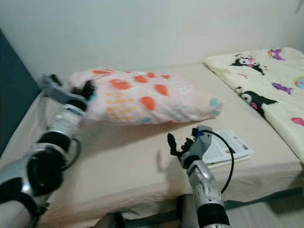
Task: Clean up the room
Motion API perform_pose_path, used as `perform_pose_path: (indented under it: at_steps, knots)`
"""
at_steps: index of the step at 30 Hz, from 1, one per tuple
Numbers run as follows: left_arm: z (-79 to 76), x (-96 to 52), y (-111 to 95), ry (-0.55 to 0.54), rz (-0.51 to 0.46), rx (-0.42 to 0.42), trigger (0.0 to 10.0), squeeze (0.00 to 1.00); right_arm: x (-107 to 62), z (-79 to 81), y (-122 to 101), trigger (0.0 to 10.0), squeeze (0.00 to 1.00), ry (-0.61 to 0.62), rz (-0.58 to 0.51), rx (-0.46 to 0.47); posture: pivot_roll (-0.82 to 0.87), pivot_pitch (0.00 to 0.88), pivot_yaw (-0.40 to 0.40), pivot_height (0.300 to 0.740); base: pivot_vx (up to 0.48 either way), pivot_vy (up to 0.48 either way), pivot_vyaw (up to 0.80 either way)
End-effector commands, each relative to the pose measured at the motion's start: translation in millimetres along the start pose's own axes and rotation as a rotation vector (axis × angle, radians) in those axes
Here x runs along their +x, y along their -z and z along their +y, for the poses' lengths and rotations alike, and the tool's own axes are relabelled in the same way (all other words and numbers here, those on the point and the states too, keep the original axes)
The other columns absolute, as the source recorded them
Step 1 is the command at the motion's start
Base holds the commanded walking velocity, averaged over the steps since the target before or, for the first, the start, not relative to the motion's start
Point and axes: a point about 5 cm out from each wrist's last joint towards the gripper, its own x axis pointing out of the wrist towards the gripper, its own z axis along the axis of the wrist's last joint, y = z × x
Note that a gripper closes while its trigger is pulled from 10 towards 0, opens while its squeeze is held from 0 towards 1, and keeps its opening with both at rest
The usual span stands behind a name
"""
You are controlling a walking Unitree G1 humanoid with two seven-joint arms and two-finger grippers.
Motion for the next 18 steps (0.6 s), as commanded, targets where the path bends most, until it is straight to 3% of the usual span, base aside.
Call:
perform_pose_path:
  at_steps: [1,4,6,7,8,9,10,11,12,13,14,18]
  knots:
    - [2.4,3.2,-34,-0.059,-0.13,0.058,0.0,0.0,0.9,0.4,2,10.0,0.0,-0.005,0.002,0.002,-0.09,0.0,0.063,0.6,0.0,0.0,0.0]
    - [1.9,3.3,-32,-0.056,-0.113,0.113,0.0,0.0,0.9,-0.2,2,10.0,0.0,-0.006,-0.001,0.001,-0.09,0.0,0.07,0.6,0.0,0.0,0.0]
    - [-1.7,1.6,-12,-0.007,-0.043,0.181,0.0,0.0,-0.1,-1.3,1,10.0,0.0,-0.004,-0.016,0.006,-0.08,0.0,0.069,0.6,0.0,0.0,0.0]
    - [-1.7,1.6,-12,-0.007,-0.043,0.181,0.0,0.0,-0.1,-1.3,1,10.0,0.0,-0.004,-0.016,0.006,-0.08,0.0,0.069,0.6,0.0,0.0,0.0]
    - [-3.2,-1.4,6,0.037,0.015,0.187,0.0,0.0,-1.2,-1.4,1,10.0,0.0,-0.013,-0.027,0.005,-0.08,0.0,0.069,0.6,0.0,0.0,0.0]
    - [-3.2,-1.4,6,0.037,0.015,0.187,0.0,0.0,-1.2,-1.4,1,10.0,0.0,-0.013,-0.027,0.005,-0.08,0.0,0.069,0.6,0.0,0.0,0.0]
    - [-4.6,-6.5,28,0.085,0.08,0.203,0.6,0.0,-2.4,-0.9,2,10.0,0.0,-0.022,-0.026,-0.001,-0.08,0.0,0.069,0.605,0.0,0.0,0.0]
    - [-4.6,-6.5,28,0.085,0.08,0.203,0.6,0.0,-2.4,-0.9,2,10.0,0.0,-0.022,-0.026,-0.001,-0.08,0.0,0.069,0.605,0.0,0.0,0.0]
    - [-4.5,-14.5,54,0.132,0.158,0.184,6.3,0.0,-3.7,0.2,4,10.0,0.0,-0.034,-0.024,-0.007,-0.09,0.001,0.065,0.61,0.0,0.0,0.0]
    - [-2.4,-23.8,77,0.158,0.226,0.171,10.0,0.0,-4.9,0.7,6,10.0,0.0,-0.041,-0.019,-0.012,-0.09,0.001,0.062,0.615,0.0,0.0,0.0]
    - [-0.8,-29.8,90,0.169,0.265,0.163,10.0,0.0,-5.6,1.0,7,10.0,0.0,-0.044,-0.016,-0.014,-0.09,0.001,0.062,0.62,0.0,0.0,0.0]
    - [4.6,-39.8,109,0.155,0.316,0.158,10.0,0.0,-6.6,0.7,8,10.0,0.0,-0.05,-0.014,-0.018,-0.08,0.002,0.059,0.629,0.0,0.0,0.0]
